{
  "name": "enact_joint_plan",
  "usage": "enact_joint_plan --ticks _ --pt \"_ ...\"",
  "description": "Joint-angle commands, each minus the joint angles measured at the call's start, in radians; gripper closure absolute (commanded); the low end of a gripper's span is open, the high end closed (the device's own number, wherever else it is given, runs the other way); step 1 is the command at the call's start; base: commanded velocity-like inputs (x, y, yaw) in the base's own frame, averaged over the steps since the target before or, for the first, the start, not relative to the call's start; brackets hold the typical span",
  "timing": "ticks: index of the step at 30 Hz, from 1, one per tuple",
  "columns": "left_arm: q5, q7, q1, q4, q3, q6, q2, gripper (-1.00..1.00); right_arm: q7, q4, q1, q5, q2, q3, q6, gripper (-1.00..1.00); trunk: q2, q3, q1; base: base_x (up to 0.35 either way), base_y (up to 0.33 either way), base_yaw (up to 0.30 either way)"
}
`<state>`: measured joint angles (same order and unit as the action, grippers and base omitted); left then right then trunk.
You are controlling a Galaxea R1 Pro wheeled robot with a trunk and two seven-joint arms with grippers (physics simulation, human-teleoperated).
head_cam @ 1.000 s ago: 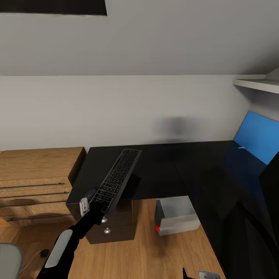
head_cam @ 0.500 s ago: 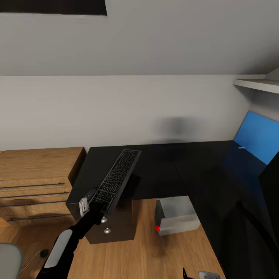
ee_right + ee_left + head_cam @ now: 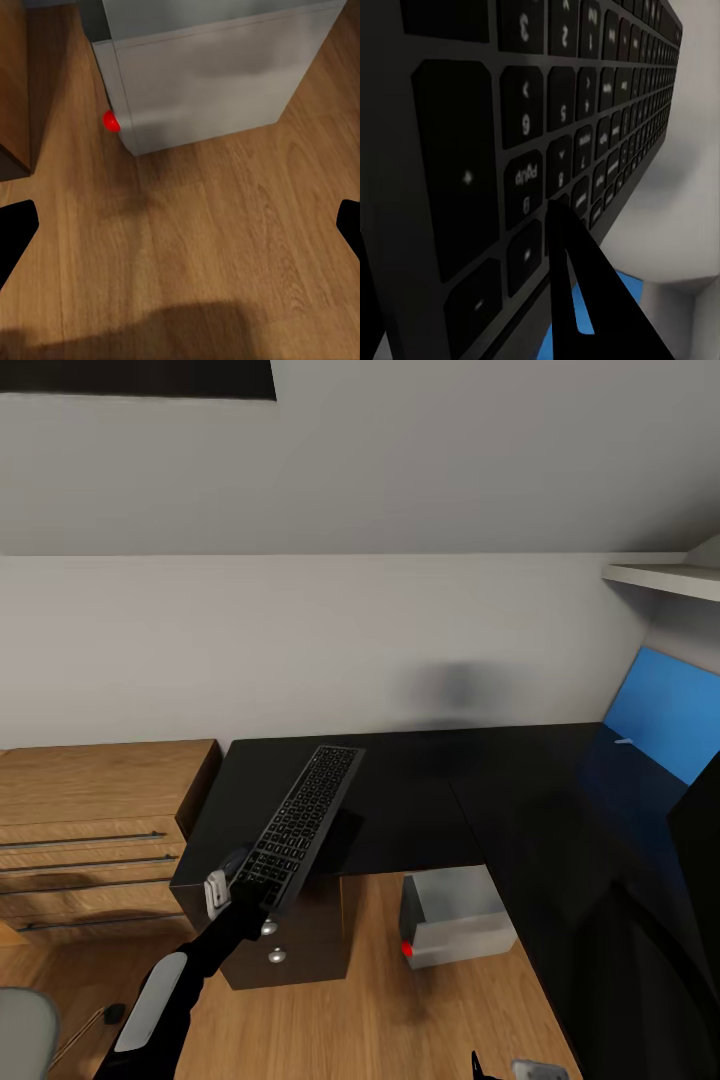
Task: In the bedroom, organize the workspace by keeping the computer under the desk, ensuring the monitor is on the desk, placing the keyboard on the desk next to the monitor, placing the mouse on the desk next to the keyboard, moving the folder from the swivel chair onto the desk next to the mouse, stacking the notebook on top of the folder with the pen on top of the notebook, and positioning the swivel chair next to the desk.
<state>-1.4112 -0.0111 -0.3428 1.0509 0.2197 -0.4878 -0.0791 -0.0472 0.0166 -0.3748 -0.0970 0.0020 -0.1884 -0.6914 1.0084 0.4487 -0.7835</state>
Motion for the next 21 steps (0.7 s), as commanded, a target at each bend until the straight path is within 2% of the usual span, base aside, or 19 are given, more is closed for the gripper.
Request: enact_joint_plan --ticks 1,5,21 --pt "-0.003 -0.001 -0.001 0.000 0.004 -0.008 -0.001 1.00 -0.005 0.002 -0.001 -0.010 0.000 -0.006 -0.004 -1.00 0.001 0.001 0.000 0.000 0.000 0.000" --pt "-0.004 -0.001 -0.001 -0.003 0.004 -0.006 -0.002 1.00 -0.005 0.002 -0.001 -0.010 0.001 -0.006 -0.003 -1.00 0.001 0.001 0.000 0.000 0.000 0.000" --pt "-0.003 -0.001 -0.001 -0.005 0.006 -0.006 -0.001 1.00 -0.005 0.002 -0.001 -0.010 0.001 -0.006 -0.003 -1.00 0.113 0.051 -0.061 0.000 0.000 0.000"
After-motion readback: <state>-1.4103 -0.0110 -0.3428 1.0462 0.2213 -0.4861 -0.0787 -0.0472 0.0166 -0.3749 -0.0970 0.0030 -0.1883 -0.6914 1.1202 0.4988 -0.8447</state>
